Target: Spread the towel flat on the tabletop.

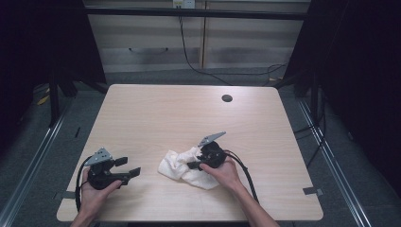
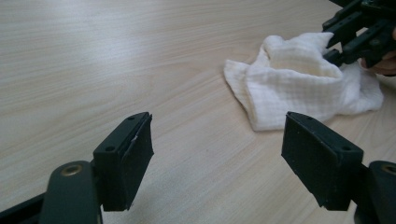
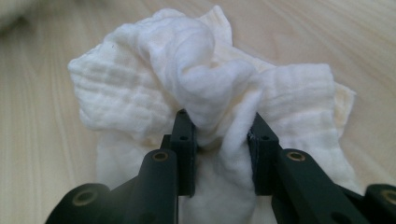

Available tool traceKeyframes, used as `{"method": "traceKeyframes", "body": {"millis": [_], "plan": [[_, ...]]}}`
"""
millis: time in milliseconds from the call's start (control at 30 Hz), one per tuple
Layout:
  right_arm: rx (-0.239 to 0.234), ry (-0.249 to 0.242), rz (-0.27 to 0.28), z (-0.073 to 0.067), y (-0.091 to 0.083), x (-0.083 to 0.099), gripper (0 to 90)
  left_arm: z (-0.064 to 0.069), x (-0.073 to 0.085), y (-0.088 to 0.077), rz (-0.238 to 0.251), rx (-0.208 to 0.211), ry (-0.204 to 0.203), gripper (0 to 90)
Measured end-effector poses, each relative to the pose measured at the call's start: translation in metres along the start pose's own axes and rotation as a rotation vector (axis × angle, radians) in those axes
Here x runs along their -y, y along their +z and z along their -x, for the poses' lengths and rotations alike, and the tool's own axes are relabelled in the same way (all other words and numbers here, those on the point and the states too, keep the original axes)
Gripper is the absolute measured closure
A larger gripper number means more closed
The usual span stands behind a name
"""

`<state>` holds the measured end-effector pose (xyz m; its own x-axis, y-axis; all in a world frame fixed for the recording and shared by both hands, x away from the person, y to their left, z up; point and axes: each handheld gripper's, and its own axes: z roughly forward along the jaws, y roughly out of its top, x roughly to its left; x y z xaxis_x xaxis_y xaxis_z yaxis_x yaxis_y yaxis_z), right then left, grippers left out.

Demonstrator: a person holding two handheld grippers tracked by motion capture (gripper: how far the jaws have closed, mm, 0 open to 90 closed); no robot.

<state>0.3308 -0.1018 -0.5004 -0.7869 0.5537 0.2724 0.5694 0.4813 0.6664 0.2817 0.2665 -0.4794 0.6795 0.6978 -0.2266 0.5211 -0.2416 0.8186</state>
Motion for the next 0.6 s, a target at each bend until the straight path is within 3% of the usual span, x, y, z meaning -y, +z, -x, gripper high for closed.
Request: {"method": "traceKeyframes", "body": {"millis": [300, 433, 600], "plan": [[-0.020, -0.021, 0.001, -0.014, -0.016, 0.022, 68.0, 0.001, 0.000, 0.002, -0.006, 0.004, 0.001, 24.5], [0.002, -0.051, 0.027, -0.019, -0.027, 0.032, 49.3, 0.004, 0.000, 0.005, -0.020, 0.012, 0.010, 24.7], [0.012, -0.051, 0.061, -0.023, -0.041, 0.034, 41.2, 0.007, -0.002, 0.007, -0.023, 0.021, 0.012, 25.7]]}}
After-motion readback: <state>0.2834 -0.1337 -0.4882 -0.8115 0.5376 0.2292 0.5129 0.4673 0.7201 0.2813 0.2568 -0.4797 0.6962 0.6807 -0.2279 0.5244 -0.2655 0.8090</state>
